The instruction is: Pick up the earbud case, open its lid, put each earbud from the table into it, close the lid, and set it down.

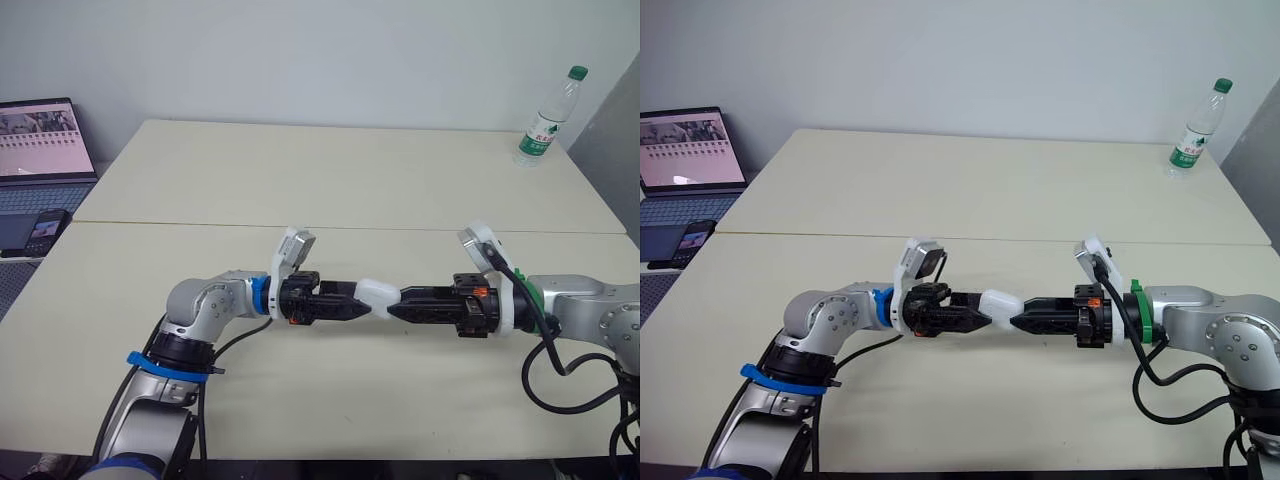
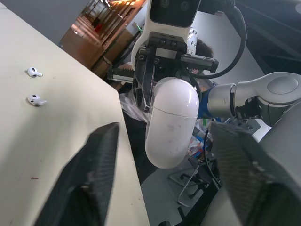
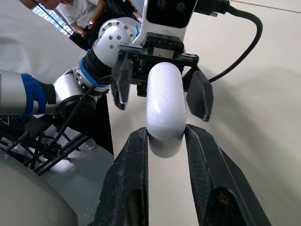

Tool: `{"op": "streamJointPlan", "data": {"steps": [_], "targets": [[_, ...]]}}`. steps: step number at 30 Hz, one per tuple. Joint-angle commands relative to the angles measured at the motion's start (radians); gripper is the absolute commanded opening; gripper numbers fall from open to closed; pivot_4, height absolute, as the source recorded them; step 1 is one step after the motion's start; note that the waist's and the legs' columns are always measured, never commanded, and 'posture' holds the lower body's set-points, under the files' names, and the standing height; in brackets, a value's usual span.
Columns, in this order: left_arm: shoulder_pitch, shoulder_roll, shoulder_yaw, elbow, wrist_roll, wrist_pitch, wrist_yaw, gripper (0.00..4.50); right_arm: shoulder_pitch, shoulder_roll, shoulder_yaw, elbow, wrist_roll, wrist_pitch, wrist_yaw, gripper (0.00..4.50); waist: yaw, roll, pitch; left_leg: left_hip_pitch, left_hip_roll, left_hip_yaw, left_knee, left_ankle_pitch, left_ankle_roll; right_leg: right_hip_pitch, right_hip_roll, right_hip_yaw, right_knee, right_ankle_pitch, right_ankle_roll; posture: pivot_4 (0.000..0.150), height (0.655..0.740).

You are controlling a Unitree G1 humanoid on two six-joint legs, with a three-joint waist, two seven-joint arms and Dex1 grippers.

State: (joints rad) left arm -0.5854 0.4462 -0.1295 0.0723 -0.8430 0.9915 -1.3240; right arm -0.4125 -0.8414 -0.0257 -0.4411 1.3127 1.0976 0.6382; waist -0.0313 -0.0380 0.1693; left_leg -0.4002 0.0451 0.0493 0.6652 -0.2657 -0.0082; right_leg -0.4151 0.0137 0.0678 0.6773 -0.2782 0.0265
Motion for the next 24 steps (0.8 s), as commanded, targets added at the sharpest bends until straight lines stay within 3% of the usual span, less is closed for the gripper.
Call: {"op": "streamJointPlan", "data": {"steps": [1,5,15,16,22,24], "targets": [[-0.016,-0.002,0.005,-0.031,-0.012,-0.004,-0.017,1.97,-0.015,0.001,-0.039,-0.022,0.005,-0.006,-0.001,0.74,0.0,0.0,0.0,0.0,0.0,0.0,0.0,0.0,0.0,0.0,0.0,0.0,0.0,0.0,0.0,0.15,0.7362],[-0.014,-0.002,0.006,-0.039,-0.015,-0.002,-0.017,0.78,-0.014,0.005,-0.038,-0.024,0.01,-0.004,-0.01,0.74,0.0,0.0,0.0,0.0,0.0,0.0,0.0,0.0,0.0,0.0,0.0,0.0,0.0,0.0,0.0,0.15,0.7362],[-0.014,-0.008,0.0,-0.023,0.015,-0.031,-0.002,0.78,-0.018,0.019,-0.043,-0.028,0.006,-0.008,-0.021,0.74,0.0,0.0,0.0,0.0,0.0,0.0,0.0,0.0,0.0,0.0,0.0,0.0,0.0,0.0,0.0,0.15,0.7362],[-0.014,-0.011,0.004,-0.021,0.019,-0.037,0.002,0.78,-0.018,0.019,-0.045,-0.03,0.003,-0.011,-0.022,1.47,0.0,0.0,0.0,0.0,0.0,0.0,0.0,0.0,0.0,0.0,0.0,0.0,0.0,0.0,0.0,0.15,0.7362],[-0.006,-0.018,0.01,-0.014,0.041,-0.059,0.018,0.78,-0.033,0.035,-0.066,-0.054,-0.069,-0.057,-0.091,3.59,0.0,0.0,0.0,0.0,0.0,0.0,0.0,0.0,0.0,0.0,0.0,0.0,0.0,0.0,0.0,0.15,0.7362],[-0.006,-0.022,0.001,-0.006,0.066,-0.081,0.032,0.78,-0.045,0.039,-0.066,-0.056,-0.078,-0.056,-0.1,3.59,0.0,0.0,0.0,0.0,0.0,0.0,0.0,0.0,0.0,0.0,0.0,0.0,0.001,0.0,0.0,0.15,0.7362]]}}
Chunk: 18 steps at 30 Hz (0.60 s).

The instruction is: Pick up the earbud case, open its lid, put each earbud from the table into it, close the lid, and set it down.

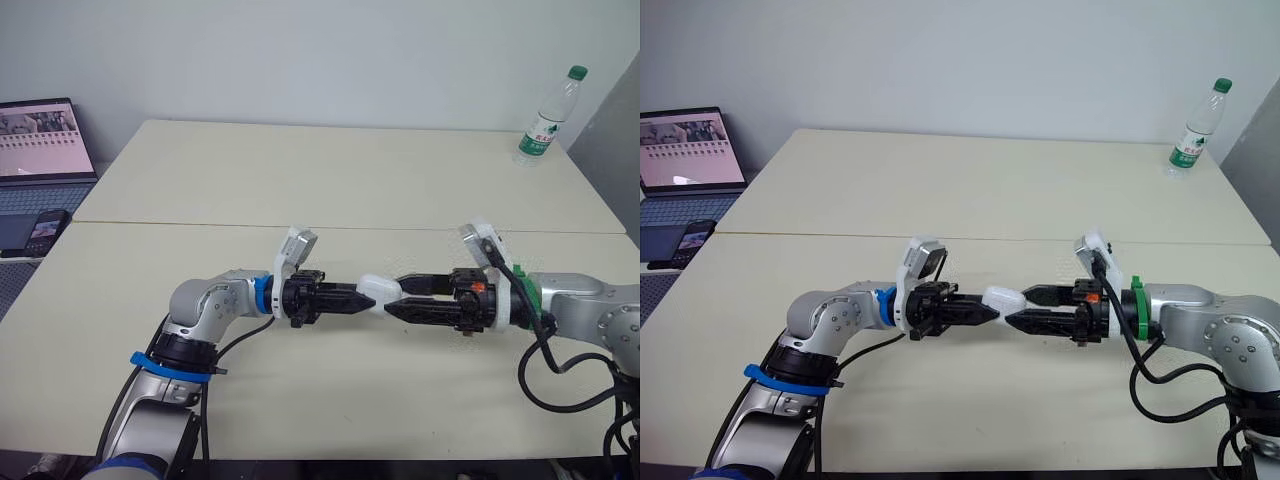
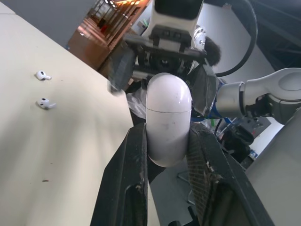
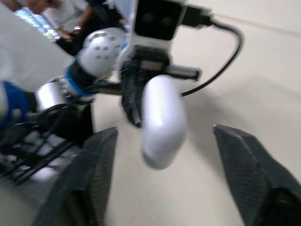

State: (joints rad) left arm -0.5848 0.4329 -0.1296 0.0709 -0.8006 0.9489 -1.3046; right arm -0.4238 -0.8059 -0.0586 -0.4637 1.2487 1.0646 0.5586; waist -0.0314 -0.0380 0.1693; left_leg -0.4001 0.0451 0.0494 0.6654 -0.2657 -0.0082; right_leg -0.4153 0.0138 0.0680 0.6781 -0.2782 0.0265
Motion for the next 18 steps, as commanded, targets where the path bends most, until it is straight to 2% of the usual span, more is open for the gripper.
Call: {"op": "streamJointPlan", "data": {"steps": [1,9,18], "targets": [[-0.008,-0.012,-0.004,0.0,0.037,-0.053,0.016,0.78,-0.043,0.003,-0.027,-0.035,-0.027,-0.021,-0.023,3.59,0.0,0.0,0.0,0.0,0.0,0.0,0.0,0.0,0.0,0.0,0.0,0.0,0.0,0.0,0.0,0.15,0.7362],[-0.02,-0.039,-0.025,0.034,0.116,-0.143,0.025,0.78,-0.111,-0.002,0.052,-0.049,-0.146,0.004,-0.037,3.59,0.0,0.0,0.0,0.0,0.0,0.001,0.0,0.0,0.0,-0.001,0.0,0.0,0.0,0.003,-0.005,0.15,0.7362],[-0.011,-0.052,-0.03,0.036,0.146,-0.168,0.021,0.78,-0.113,-0.006,0.099,-0.04,-0.237,0.022,0.002,3.59,0.0,0.0,0.0,-0.001,0.0,0.001,0.0,0.0,0.0,-0.002,0.0,0.001,0.0,0.003,-0.005,0.15,0.7362]]}}
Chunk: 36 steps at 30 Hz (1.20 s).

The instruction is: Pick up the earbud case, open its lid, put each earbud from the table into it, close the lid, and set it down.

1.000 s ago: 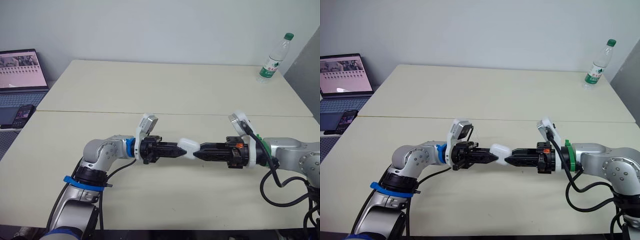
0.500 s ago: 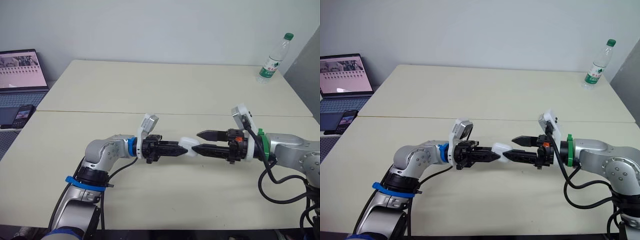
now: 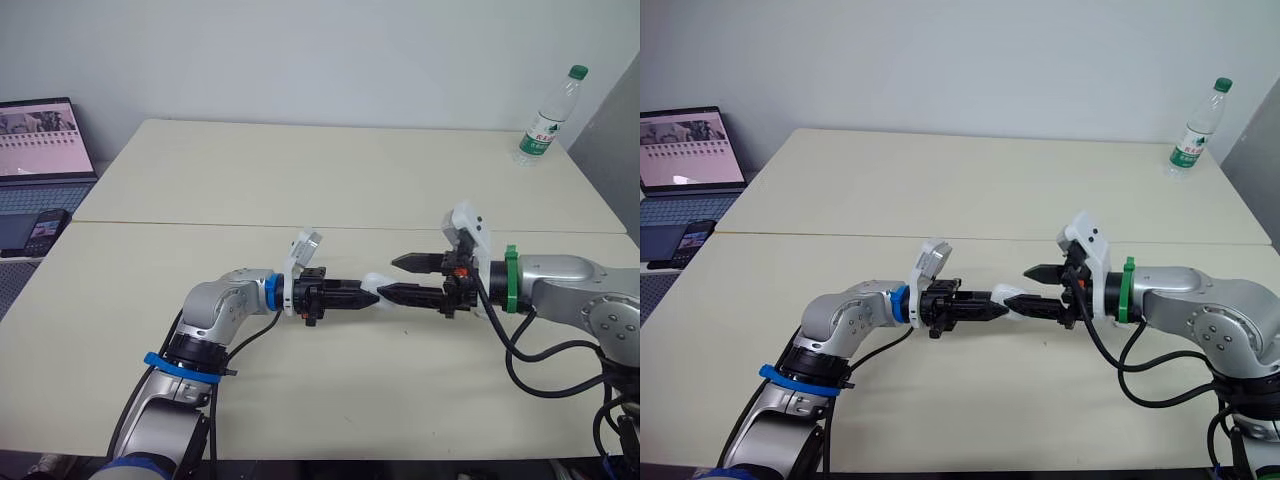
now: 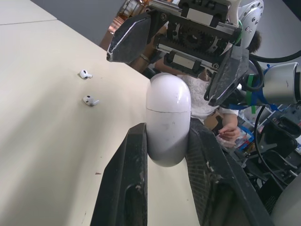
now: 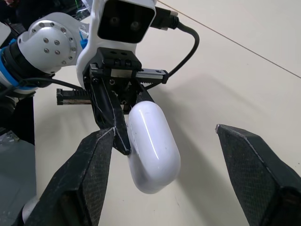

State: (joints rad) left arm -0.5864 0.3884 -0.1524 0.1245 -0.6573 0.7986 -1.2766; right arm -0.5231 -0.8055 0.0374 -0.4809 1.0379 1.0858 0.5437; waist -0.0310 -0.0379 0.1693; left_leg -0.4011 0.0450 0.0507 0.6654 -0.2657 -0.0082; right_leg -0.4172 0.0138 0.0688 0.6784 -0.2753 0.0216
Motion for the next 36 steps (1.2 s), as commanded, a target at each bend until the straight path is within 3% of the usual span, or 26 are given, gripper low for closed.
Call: {"op": "streamJointPlan", "data": {"steps": [1,13,23,27,29,36], "targets": [[-0.008,-0.008,-0.007,-0.019,0.004,-0.019,-0.008,0.78,-0.014,-0.005,0.006,-0.019,-0.035,0.001,0.018,3.59,0.0,0.0,0.0,0.0,0.0,0.0,0.0,0.0,0.0,0.0,0.0,0.0,0.0,0.0,0.0,0.15,0.7362],[0.013,-0.002,-0.021,-0.04,0.015,-0.029,-0.025,0.78,-0.031,-0.011,-0.04,0.047,-0.113,0.005,0.022,3.59,0.0,0.0,0.0,-0.001,0.0,0.001,0.0,0.0,0.0,-0.002,0.0,0.001,0.001,0.0,0.0,0.15,0.7362],[0.018,-0.002,0.009,-0.031,0.035,-0.077,0.005,0.78,-0.039,-0.083,-0.199,0.081,-0.104,0.042,0.049,3.59,0.001,0.0,0.0,-0.001,0.0,0.001,0.0,0.0,0.0,-0.002,0.0,0.001,0.001,0.0,0.0,0.15,0.7362],[0.035,-0.002,0.046,-0.033,0.075,-0.179,0.068,0.78,0.068,-0.226,-0.165,0.07,-0.225,0.0,0.108,3.59,0.002,0.0,0.0,-0.001,0.0,0.002,0.0,0.0,0.0,-0.002,-0.001,0.001,0.0,0.0,0.0,0.15,0.7362],[0.042,0.002,0.057,-0.043,0.085,-0.209,0.081,0.78,0.106,-0.287,-0.146,0.066,-0.202,0.082,0.141,3.59,0.002,0.0,0.0,-0.001,-0.001,0.002,0.0,0.0,0.0,-0.002,-0.002,0.001,0.0,0.0,0.0,0.15,0.7362],[0.08,0.034,0.057,-0.158,0.091,-0.22,0.115,0.78,0.056,-0.34,0.054,0.095,-0.344,0.205,0.088,3.59,-0.003,0.001,0.0,0.0,0.002,0.003,0.0,0.0,0.0,-0.003,-0.002,0.002,0.002,0.0,0.0,0.15,0.7362]]}}
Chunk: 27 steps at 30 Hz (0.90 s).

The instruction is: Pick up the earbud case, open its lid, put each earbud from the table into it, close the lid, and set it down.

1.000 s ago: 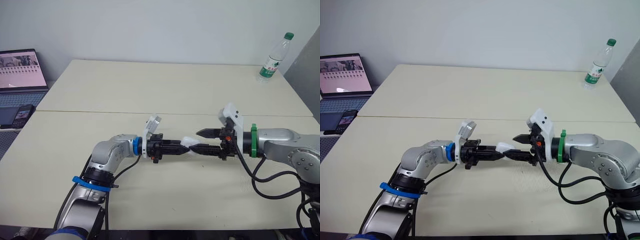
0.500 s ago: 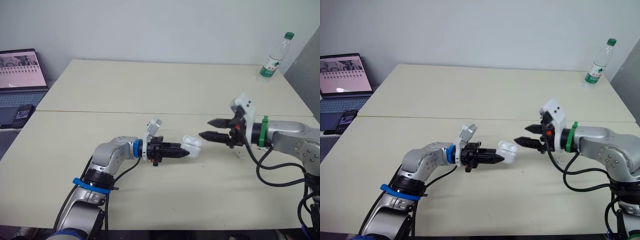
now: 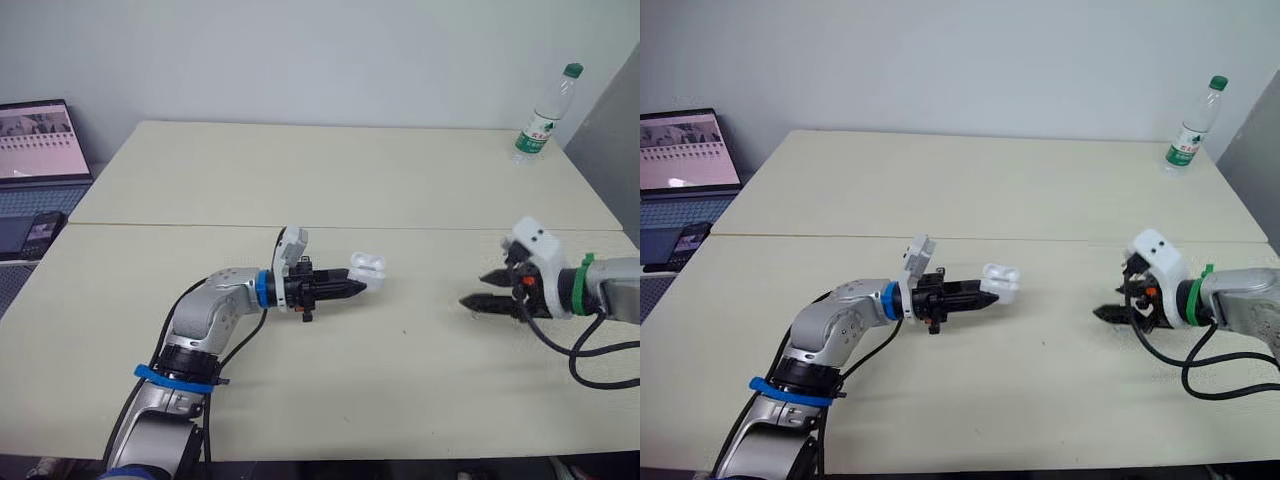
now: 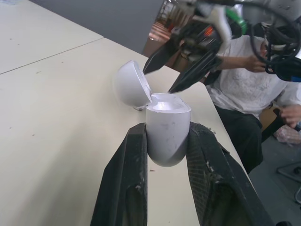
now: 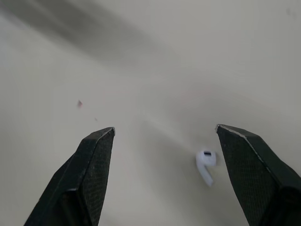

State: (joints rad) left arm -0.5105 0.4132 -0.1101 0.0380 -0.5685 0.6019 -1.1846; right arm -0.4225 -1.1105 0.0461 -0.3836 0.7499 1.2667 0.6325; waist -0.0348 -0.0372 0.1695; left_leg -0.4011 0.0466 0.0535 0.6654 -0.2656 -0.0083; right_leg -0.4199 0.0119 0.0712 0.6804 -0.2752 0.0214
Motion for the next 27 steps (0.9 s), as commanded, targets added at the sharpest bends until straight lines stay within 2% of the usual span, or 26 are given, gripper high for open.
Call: {"op": "streamJointPlan", "data": {"steps": [1,6,12,27], "targets": [[0.007,0.012,0.016,-0.089,0.005,-0.024,0.034,0.78,-0.058,-0.049,0.093,0.001,-0.092,0.03,-0.001,3.59,0.001,0.001,0.0,0.0,0.0,0.0,0.0,0.0,0.0,0.0,0.0,0.0,0.0,0.0,0.0,0.15,0.7362],[0.011,0.013,0.041,-0.149,0.003,-0.04,0.095,0.78,-0.173,-0.051,0.271,0.089,-0.229,0.024,0.038,3.59,0.001,0.001,0.0,0.0,-0.001,0.002,0.0,0.0,0.0,0.0,0.0,0.0,-0.001,0.0,0.0,0.15,0.7362],[0.048,0.007,0.036,-0.199,-0.004,-0.046,0.142,0.78,-0.284,-0.013,0.358,0.175,-0.279,0.039,0.131,3.59,0.003,0.001,0.001,0.0,-0.001,0.002,0.0,0.0,0.0,-0.001,0.0,0.0,-0.001,0.0,0.0,0.15,0.7362],[0.096,0.02,0.022,-0.257,-0.004,-0.047,0.185,0.78,-0.386,0.077,0.516,0.317,-0.418,0.043,0.224,3.59,0.002,0.001,0.001,0.0,-0.001,0.002,0.001,0.0,0.0,-0.001,-0.001,0.0,0.0,0.0,0.0,0.15,0.7362]]}}
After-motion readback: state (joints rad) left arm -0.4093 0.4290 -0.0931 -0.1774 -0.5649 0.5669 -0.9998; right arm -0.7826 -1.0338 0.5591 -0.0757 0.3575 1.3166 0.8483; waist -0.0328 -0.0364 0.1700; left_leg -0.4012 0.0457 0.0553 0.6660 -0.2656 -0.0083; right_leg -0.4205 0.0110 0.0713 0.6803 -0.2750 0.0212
